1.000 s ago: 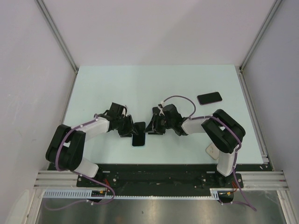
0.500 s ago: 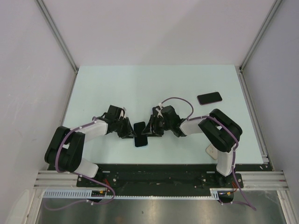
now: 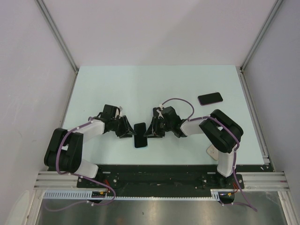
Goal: Put the phone into the phone case
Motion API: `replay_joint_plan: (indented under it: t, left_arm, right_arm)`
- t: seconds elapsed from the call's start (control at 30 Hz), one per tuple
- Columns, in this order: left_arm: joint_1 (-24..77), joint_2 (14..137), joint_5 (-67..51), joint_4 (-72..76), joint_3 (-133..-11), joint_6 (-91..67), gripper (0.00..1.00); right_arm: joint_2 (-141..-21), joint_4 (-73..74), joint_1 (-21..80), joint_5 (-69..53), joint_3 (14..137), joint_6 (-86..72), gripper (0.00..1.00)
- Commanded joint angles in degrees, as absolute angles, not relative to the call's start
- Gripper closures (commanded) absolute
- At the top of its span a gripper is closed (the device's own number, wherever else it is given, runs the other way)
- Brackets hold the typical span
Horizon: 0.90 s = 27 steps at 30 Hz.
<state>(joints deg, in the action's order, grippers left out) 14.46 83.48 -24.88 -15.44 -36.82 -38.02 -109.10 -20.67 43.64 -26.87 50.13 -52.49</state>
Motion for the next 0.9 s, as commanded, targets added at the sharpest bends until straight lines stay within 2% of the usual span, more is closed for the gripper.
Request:
replay_joint_plan:
  t: [0.0,0.17,0.33,0.57,0.87]
  left_arm:
    - [14.4,82.3,-30.6,-11.3,-37.1,-37.6,0.62]
    - [14.4,82.9,-32.7,-10.1,-36.0,-37.5,0.64]
    - [14.5,84.3,-32.6,-10.1,-35.6,-38.0,0.64]
    - [14.4,84.8,-31.5,-9.8,-34.5,-37.4,0.64]
    - [14.4,81.1,-32.4,-12.4,-35.2,-37.2,0.51]
  right_arm:
    - [-106.0,-18.4,43.3,-25.0,51.5,-50.3,0.61]
    - [-106.1,-19.2,43.3,-26.7,51.5,-49.9,0.62]
    - [-105.5,-19.1,43.3,-26.3,51.4,-50.2,0.71]
    - [-105.9,-19.4,43.9,-26.1,51.4,-50.8,0.74]
    - [-106.3,-19.2,44.2,-25.2,51.4,-50.7,0.81]
